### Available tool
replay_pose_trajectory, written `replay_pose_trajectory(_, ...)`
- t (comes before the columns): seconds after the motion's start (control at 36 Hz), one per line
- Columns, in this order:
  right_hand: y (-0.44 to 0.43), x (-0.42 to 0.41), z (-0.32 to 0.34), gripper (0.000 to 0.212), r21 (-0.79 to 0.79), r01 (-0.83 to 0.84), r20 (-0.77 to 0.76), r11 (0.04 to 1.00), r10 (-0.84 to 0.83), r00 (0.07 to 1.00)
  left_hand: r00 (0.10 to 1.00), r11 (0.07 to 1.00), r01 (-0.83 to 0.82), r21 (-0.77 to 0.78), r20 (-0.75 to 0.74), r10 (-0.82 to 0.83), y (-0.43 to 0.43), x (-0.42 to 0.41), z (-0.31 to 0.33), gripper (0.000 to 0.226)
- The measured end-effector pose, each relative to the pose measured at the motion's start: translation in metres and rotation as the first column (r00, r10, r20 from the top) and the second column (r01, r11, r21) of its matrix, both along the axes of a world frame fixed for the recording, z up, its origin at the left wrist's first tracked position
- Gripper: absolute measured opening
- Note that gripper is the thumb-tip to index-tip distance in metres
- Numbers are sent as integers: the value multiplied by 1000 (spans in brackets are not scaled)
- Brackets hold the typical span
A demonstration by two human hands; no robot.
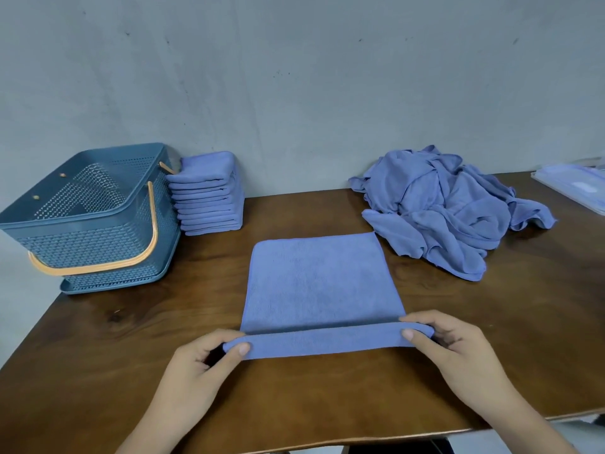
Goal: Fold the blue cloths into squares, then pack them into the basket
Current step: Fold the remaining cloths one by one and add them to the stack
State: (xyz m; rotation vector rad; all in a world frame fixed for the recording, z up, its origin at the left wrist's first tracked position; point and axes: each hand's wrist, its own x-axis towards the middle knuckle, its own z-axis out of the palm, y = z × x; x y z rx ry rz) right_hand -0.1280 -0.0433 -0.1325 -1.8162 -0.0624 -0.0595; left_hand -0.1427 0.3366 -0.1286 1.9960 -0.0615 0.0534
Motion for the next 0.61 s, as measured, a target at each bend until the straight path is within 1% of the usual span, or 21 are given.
replay_pose_trajectory(0.14, 8, 16, 13, 16, 114, 52, 59, 992, -59, 997, 997, 995, 42, -90, 73, -35, -2, 25, 15, 8)
replay_pose_trajectory(0.22, 11, 39, 23, 15, 150, 68, 71, 986, -80, 994, 993, 989, 29, -145, 119, -11, -4, 52, 25, 19)
replay_pose_trajectory(0.31, 14, 69, 31, 15, 157, 74, 78, 985, -87, 993, 994, 980, 15, -197, 107, 6, -9, 82, 34, 25)
replay_pose_trajectory(0.42, 14, 121, 32, 18, 107, 81, 69, 991, -89, 994, 998, 978, -44, -203, 33, 51, -17, 131, 37, 20)
replay_pose_trajectory(0.44, 15, 136, 30, 20, 91, 95, 60, 991, -101, 993, 997, 977, -72, -201, 2, 74, -19, 145, 36, 20)
replay_pose_trajectory(0.47, 16, 150, 28, 30, 81, 104, 47, 991, -108, 993, 995, 976, -97, -196, -36, 91, -19, 159, 33, 20)
replay_pose_trajectory(0.5, 17, 165, 23, 46, 59, 121, 27, 991, -123, 992, 991, 976, -119, -184, -75, 107, -20, 173, 29, 20)
replay_pose_trajectory(0.53, 18, 180, 18, 53, 41, 122, 4, 992, -122, 993, 985, 975, -145, -167, -113, 127, -20, 185, 25, 20)
replay_pose_trajectory(0.56, 21, 191, 14, 46, 30, 127, -24, 991, -127, 992, 977, 974, -177, -141, -142, 157, -20, 196, 18, 19)
replay_pose_trajectory(0.58, 23, 199, 10, 32, 21, 137, -59, 990, -136, 989, 968, 971, -211, -114, -165, 191, -19, 204, 12, 19)
replay_pose_trajectory(0.61, 25, 203, 7, 23, 0, 146, -91, 989, -145, 985, 958, 965, -241, -99, -182, 221, -20, 208, 6, 23)
